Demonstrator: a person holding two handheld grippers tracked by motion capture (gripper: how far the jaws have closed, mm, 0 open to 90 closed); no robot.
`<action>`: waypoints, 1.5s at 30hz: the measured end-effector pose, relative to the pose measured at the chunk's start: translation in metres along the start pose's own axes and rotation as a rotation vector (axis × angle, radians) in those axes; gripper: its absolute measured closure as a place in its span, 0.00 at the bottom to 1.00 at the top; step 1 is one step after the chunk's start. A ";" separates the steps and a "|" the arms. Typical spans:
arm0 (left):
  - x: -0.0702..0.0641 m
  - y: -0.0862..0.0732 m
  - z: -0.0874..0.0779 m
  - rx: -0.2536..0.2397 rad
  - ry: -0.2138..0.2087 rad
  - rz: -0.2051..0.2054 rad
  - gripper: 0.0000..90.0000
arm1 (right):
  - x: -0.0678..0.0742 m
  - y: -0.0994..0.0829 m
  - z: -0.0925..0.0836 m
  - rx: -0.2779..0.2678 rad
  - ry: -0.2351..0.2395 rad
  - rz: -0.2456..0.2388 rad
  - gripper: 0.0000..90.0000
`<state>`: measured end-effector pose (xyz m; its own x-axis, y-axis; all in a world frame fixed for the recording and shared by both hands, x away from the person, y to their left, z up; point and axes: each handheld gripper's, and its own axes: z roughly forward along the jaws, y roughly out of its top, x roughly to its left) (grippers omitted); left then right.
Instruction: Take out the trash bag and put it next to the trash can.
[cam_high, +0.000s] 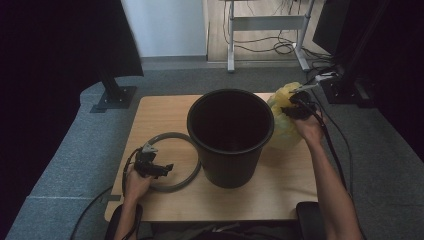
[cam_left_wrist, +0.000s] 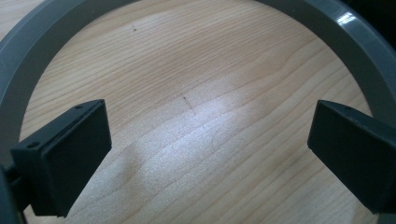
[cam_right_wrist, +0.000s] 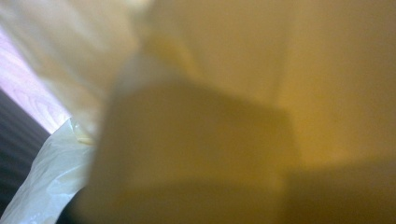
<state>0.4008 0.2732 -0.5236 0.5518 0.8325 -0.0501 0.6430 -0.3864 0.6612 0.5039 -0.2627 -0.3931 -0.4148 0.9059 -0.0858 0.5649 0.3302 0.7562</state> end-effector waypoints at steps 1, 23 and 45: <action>0.000 0.000 0.001 0.005 0.002 0.000 0.00 | 0.000 -0.001 0.004 -0.001 -0.003 0.005 0.82; -0.001 0.000 0.005 0.007 -0.041 -0.001 0.00 | 0.009 -0.009 0.080 0.051 -0.005 0.044 0.75; 0.000 0.000 0.001 -0.038 -0.097 -0.020 0.00 | 0.002 -0.016 0.019 0.030 0.054 0.043 0.09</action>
<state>0.4009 0.2729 -0.5243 0.5891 0.7969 -0.1340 0.6347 -0.3536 0.6871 0.5075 -0.2608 -0.4178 -0.4272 0.9040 -0.0184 0.6038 0.3004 0.7384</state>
